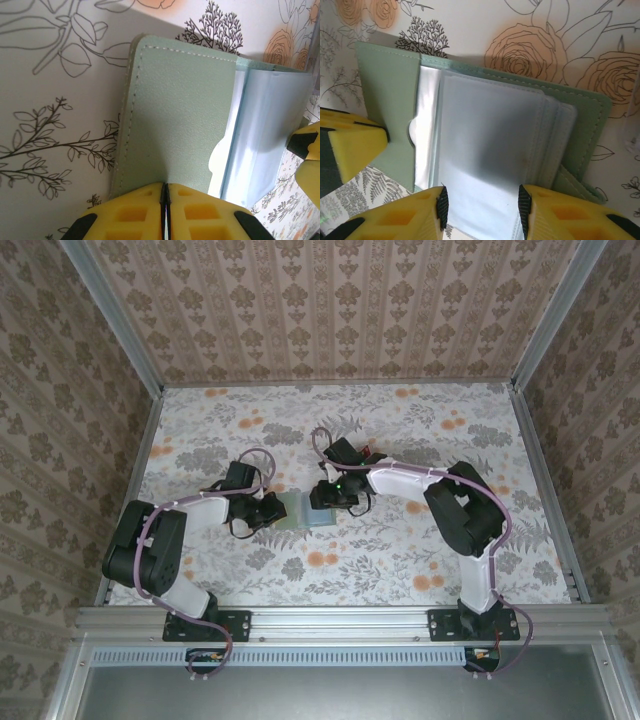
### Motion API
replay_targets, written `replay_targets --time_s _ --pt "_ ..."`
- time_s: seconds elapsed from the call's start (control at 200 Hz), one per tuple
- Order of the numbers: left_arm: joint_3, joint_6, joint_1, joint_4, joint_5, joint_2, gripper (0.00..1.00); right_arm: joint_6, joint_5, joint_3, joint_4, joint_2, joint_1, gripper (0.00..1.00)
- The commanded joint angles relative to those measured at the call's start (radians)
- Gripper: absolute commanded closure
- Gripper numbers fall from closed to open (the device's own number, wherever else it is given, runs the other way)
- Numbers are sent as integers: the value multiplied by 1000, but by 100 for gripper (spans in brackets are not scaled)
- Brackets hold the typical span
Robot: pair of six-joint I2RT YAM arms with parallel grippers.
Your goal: Put the credit cards into the card holder
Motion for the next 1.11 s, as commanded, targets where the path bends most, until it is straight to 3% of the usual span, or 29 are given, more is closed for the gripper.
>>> replay_targets --time_s 0.0,0.585,1.1 --pt "-11 -9 -5 -27 -4 4 88 -24 43 30 -44 28 8 56" --pt "2 -17 -11 -23 0 10 88 24 -58 102 11 98 35 56" --pt "0 -24 -17 -10 -2 11 88 138 -274 61 227 115 15 54"
